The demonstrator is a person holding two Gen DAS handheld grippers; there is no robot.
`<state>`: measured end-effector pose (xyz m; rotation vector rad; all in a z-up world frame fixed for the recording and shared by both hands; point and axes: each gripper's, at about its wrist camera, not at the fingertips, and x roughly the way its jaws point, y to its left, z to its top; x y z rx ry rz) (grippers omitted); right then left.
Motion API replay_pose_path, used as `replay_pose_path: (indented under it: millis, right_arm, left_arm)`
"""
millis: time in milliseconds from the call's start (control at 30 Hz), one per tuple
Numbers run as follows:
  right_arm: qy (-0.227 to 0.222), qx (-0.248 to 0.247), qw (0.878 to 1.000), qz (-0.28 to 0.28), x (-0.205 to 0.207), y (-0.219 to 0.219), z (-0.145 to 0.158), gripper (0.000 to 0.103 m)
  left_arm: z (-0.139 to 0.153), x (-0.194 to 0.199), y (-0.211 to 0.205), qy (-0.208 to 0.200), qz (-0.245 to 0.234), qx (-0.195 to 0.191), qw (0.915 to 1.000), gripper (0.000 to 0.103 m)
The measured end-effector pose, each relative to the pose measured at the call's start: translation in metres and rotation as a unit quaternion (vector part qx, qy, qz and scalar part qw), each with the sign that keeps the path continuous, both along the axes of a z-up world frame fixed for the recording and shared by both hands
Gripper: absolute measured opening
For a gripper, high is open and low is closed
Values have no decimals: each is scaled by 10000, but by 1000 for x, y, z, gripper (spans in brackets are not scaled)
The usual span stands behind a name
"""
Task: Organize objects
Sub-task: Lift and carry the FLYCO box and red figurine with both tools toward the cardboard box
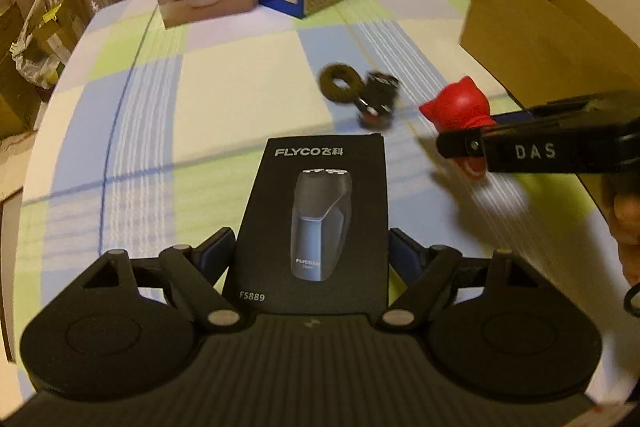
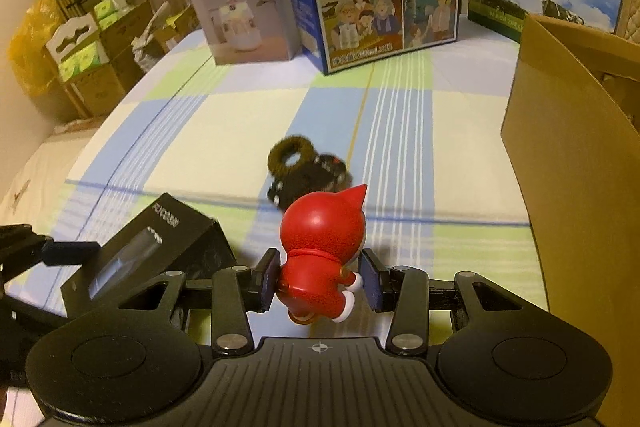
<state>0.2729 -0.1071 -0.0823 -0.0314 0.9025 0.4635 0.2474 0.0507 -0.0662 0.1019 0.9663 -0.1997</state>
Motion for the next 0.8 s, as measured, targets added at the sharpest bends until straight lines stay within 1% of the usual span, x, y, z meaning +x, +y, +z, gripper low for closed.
replay_pose_path:
  millis: [67, 100, 200, 433, 500, 533, 600, 667, 800]
  right_arm:
    - [67, -19, 10000, -11, -9, -6, -1, 40]
    - [121, -10, 9999, -37, -13, -10, -3, 40]
    - [221, -29, 9997, -120, -22, -21, -5, 40]
    - [298, -55, 9992, -256, -20, -27, -9, 40]
    - [307, -29, 9993, -209, -20, -26, -10, 40]
    - [322, -20, 9993, -197, -20, -25, -11, 40]
    - [418, 38, 9989, -196, -18, -24, -14, 40]
    - [496, 54, 9985, -220, -18, -23, -18, 40]
    - [530, 54, 9984, -191, -20, -23, -20, 40]
  left_arm:
    - [-2, -5, -4, 15, -24, -10, 10000, 80]
    - [-2, -5, -7, -5, -33, 34, 10000, 83]
    - [-5, -1, -14, 4, -111, 156, 9998, 83]
    - [-12, 15, -24, 104, -351, 376, 9986, 83]
    - [-13, 20, -25, 122, -386, 434, 9982, 82]
    - [-14, 23, -25, 144, -385, 427, 9982, 79]
    - [-17, 27, -26, 222, -398, 436, 9980, 78]
    - [-17, 27, -28, 213, -403, 473, 9978, 77]
    - [-12, 21, -26, 154, -245, 427, 9987, 75]
